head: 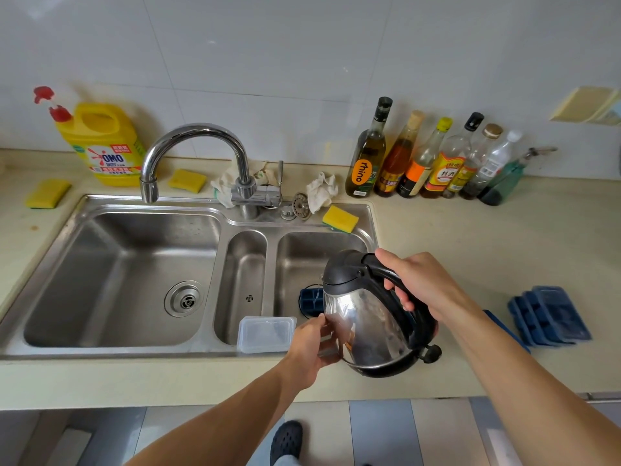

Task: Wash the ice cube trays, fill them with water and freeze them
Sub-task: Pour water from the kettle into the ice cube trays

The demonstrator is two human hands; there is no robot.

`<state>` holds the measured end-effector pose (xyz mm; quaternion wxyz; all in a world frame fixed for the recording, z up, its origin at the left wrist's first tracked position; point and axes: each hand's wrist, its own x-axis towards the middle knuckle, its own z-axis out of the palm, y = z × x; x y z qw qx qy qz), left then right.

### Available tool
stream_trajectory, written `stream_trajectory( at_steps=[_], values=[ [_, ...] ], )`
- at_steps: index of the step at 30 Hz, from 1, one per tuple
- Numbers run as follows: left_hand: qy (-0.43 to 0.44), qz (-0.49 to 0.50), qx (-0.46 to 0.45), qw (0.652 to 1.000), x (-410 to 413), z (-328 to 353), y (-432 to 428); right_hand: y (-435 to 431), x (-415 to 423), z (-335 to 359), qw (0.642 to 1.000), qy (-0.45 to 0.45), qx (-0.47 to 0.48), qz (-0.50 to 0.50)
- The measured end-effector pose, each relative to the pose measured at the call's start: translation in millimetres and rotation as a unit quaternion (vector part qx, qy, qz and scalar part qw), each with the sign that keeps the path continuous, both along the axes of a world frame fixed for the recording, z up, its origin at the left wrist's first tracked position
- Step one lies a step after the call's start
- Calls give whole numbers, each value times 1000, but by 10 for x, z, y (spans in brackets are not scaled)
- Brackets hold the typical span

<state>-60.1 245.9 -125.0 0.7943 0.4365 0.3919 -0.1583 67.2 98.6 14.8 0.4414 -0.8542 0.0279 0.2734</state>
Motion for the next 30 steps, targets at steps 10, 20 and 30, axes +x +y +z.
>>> stream_trajectory(
  at_steps=[10,20,30],
  values=[
    [11,1,-5,1000,19,1,-26,-11,7,19,1000,-1,-5,-3],
    [10,-5,-12,1000,47,-14,-48,-43,28,45,1000,-6,-15,5],
    [13,-9,-17,1000,53,-55,-71,-88,36,73,1000,-10,-22,13]
  ],
)
